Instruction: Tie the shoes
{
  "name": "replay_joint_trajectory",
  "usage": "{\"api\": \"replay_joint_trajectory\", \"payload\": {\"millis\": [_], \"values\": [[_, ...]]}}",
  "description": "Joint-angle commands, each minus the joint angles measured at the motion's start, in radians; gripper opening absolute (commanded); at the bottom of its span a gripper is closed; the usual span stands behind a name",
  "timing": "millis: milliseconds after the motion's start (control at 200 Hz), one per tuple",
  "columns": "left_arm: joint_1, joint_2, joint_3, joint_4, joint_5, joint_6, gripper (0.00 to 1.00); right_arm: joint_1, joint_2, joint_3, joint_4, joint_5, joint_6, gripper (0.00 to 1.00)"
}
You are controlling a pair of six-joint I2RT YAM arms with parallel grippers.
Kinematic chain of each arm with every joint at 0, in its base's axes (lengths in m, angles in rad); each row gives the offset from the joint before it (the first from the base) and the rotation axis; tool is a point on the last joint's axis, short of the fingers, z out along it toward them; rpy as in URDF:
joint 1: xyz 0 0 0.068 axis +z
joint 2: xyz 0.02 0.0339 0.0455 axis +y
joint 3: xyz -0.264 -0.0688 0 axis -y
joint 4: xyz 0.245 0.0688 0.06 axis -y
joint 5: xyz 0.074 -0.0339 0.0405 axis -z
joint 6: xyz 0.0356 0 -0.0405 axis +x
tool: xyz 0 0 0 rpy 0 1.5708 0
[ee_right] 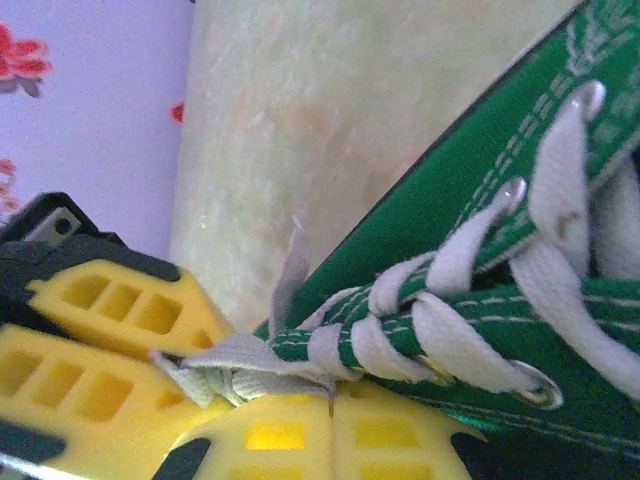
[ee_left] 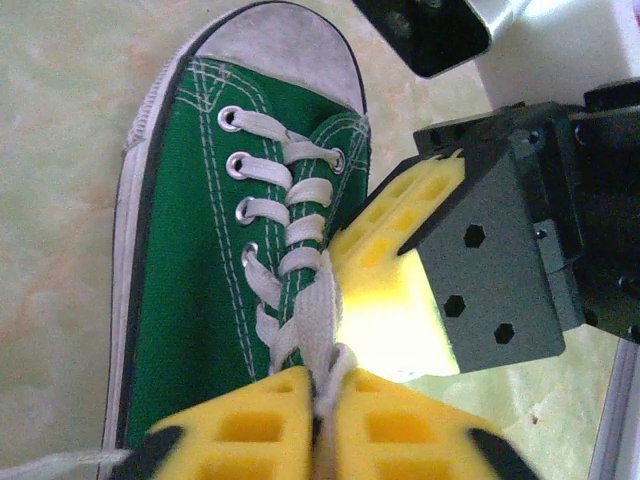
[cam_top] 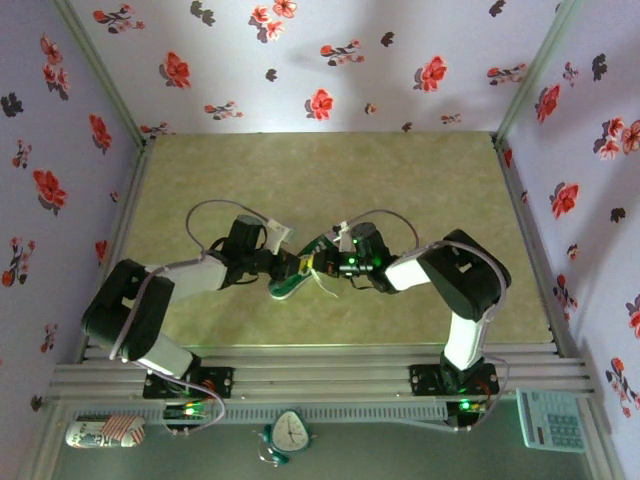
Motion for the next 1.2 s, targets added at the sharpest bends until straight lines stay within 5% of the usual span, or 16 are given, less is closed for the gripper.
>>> {"api": "replay_joint_trajectory", "payload": {"millis": [0, 315, 715, 955, 1190], "values": [[-0.017, -0.021, -0.012, 0.031, 0.036, -0.016, 0.27, 0.01, -0.009, -0.001, 0.241, -0.088, 0.081, 0.0], [-0.017, -0.071, -0.023, 0.058, -0.032, -0.05, 0.67, 0.005, -0.085, -0.035, 0.097, -0.07, -0.014, 0.0], [-0.018, -0.097, -0.075, 0.119, -0.136, -0.117, 0.64, -0.015, -0.086, -0.055, -0.017, 0.048, -0.036, 0.02], [-0.015, -0.108, -0.085, 0.144, -0.158, -0.137, 0.72, -0.015, -0.084, -0.039, -0.032, 0.081, -0.046, 0.23], [-0.008, -0.128, -0.092, 0.136, -0.214, -0.159, 0.72, -0.01, -0.166, -0.039, -0.161, 0.168, -0.113, 0.32]]}}
